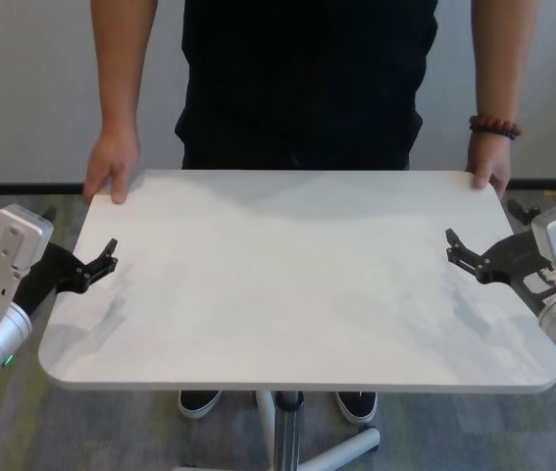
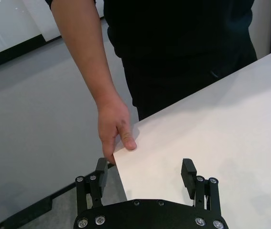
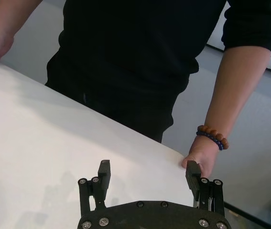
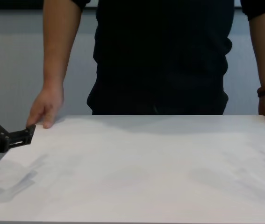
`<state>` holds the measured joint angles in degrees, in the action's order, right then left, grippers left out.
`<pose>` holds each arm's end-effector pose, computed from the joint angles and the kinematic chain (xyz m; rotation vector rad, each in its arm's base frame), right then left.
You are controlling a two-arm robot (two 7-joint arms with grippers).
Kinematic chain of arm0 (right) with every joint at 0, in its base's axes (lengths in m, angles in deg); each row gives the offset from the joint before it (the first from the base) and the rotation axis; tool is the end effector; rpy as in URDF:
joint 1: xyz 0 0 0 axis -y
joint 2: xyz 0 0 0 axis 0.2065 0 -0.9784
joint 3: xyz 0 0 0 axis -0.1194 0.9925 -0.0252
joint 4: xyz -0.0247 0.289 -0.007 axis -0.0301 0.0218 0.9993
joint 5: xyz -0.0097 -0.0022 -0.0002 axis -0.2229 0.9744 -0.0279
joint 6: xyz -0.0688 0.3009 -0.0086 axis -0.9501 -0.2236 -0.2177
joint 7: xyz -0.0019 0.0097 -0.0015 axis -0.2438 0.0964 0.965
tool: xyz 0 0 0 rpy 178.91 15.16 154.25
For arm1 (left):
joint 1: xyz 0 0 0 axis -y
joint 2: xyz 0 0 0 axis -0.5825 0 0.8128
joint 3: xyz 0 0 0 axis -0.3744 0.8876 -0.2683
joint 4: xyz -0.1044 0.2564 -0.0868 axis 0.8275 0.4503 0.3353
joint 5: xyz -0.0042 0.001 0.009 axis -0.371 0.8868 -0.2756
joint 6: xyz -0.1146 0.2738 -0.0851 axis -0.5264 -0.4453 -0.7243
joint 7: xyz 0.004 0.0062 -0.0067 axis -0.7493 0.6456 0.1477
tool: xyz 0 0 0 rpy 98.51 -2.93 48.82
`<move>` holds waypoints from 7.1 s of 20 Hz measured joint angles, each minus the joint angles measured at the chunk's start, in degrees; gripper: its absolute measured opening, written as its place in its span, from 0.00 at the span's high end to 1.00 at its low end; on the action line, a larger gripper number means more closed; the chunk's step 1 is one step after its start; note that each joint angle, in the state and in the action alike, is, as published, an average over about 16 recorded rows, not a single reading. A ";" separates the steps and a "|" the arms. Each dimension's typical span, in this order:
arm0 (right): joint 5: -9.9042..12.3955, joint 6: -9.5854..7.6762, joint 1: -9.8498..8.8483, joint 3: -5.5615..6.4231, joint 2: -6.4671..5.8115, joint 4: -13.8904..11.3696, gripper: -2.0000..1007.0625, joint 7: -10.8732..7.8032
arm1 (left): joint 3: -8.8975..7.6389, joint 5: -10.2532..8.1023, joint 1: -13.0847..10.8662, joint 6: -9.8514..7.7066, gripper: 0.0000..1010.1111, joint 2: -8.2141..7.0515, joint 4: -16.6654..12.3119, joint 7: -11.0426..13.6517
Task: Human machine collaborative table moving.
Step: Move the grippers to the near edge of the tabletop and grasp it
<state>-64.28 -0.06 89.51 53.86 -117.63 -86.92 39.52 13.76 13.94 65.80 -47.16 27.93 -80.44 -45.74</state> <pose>0.3580 -0.0824 -0.3023 -0.3045 -0.2850 -1.2478 0.3579 0.0827 -0.3023 0.3045 -0.2852 1.2480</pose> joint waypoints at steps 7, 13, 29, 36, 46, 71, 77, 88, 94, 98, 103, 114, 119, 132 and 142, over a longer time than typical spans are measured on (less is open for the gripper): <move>-0.43 -0.34 -0.13 -0.12 -0.10 -0.45 0.01 0.09 | 0.07 0.99 -0.47 0.50 0.01 -0.28 -0.63 -0.68; -1.85 -1.79 -1.47 -0.51 -0.71 -3.38 0.01 0.30 | -0.23 3.30 -2.81 1.54 0.01 -2.05 -3.57 -1.33; -9.52 -11.37 -15.18 -1.70 -5.65 -23.58 0.01 5.16 | -9.38 5.75 -21.03 7.12 0.01 -13.59 -14.80 -5.61; -14.68 -17.81 -22.32 -3.00 -7.91 -31.69 0.01 8.32 | -13.61 14.81 -30.87 13.60 0.01 -17.12 -16.10 -12.88; -24.83 -30.11 -25.64 -7.42 -7.86 -36.25 0.01 10.45 | -12.94 36.31 -37.05 18.02 0.01 -15.93 -14.66 -22.27; -35.83 -38.62 -22.47 -10.11 -3.79 -30.42 0.01 9.36 | -10.24 47.76 -36.13 17.07 0.01 -13.18 -13.25 -25.35; -36.24 -38.11 -22.69 -9.42 -3.28 -29.88 0.01 9.06 | -10.33 47.26 -36.11 17.03 0.01 -13.26 -13.32 -25.35; -35.82 -35.71 -23.81 -7.96 -2.61 -29.68 0.01 9.13 | -10.94 45.88 -36.24 15.05 0.01 -13.22 -14.12 -24.95; -35.62 -35.30 -23.95 -7.77 -2.52 -29.62 0.01 9.16 | -11.54 46.35 -36.45 11.17 0.01 -12.43 -15.17 -23.93; -35.64 -35.50 -23.92 -7.82 -2.56 -29.65 0.01 9.17 | -11.64 47.55 -36.49 7.49 0.01 -11.61 -15.71 -22.25; -35.68 -35.72 -23.87 -7.89 -2.61 -29.70 0.01 9.17 | -11.06 50.54 -36.12 3.11 0.01 -10.16 -15.82 -20.08; -35.75 -35.96 -23.82 -7.97 -2.67 -29.78 0.01 9.17 | -8.65 55.61 -32.93 -0.90 0.01 -5.57 -14.17 -17.59; -35.77 -36.00 -23.80 -7.99 -2.69 -29.80 0.01 9.17 | -7.86 56.62 -30.14 -0.13 0.01 -2.96 -12.08 -17.49; -35.79 -36.05 -23.77 -8.03 -2.72 -29.85 0.01 9.17 | -5.73 60.37 -23.12 0.29 0.01 2.64 -5.67 -16.11; -35.79 -36.09 -23.76 -8.03 -2.73 -29.85 0.01 9.17 | -4.73 63.54 -20.55 -0.76 0.01 5.10 -3.92 -14.16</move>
<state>-100.07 -36.15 65.75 45.83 -120.36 -116.77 48.69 9.03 77.48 45.25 -47.92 33.04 -84.36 -59.90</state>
